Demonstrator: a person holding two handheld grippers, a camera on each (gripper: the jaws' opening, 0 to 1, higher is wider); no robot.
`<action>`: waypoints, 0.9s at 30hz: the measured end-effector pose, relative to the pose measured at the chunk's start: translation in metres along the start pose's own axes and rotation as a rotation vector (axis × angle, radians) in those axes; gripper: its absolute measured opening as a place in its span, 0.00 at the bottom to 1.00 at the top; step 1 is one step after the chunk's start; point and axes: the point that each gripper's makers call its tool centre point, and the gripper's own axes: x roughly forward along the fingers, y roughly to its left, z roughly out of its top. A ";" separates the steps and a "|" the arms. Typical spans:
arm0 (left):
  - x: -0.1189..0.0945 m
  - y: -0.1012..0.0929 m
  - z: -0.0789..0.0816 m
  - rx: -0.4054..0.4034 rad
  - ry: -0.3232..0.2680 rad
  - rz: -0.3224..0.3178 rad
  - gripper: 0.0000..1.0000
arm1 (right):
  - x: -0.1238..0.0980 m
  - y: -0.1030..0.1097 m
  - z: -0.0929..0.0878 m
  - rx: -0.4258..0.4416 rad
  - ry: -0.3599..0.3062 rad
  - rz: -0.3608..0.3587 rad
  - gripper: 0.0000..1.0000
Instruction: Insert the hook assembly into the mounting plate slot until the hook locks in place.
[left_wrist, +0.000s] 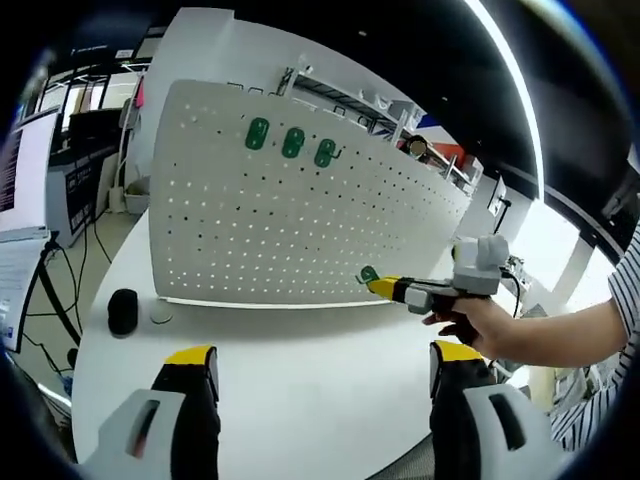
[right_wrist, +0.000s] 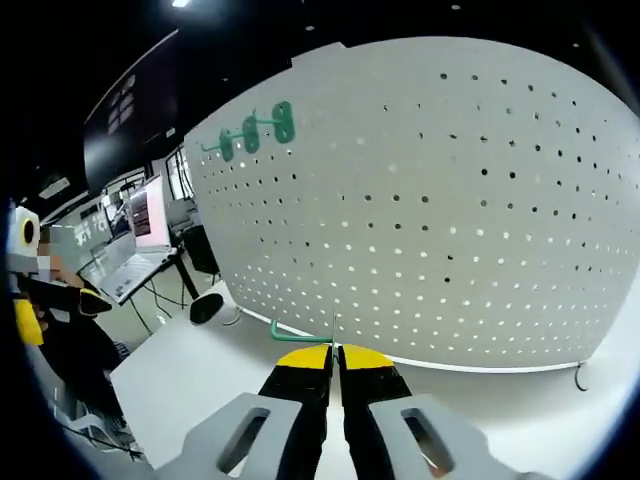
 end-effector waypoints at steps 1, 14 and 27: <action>0.001 -0.001 0.004 -0.011 -0.010 -0.001 0.88 | -0.001 0.002 0.001 0.002 -0.006 0.005 0.00; 0.021 -0.027 0.015 -0.050 0.003 -0.080 0.73 | -0.034 0.058 0.008 0.040 -0.088 0.114 0.00; 0.034 -0.047 0.015 -0.156 0.023 -0.163 0.52 | -0.055 0.084 0.017 0.099 -0.156 0.169 0.00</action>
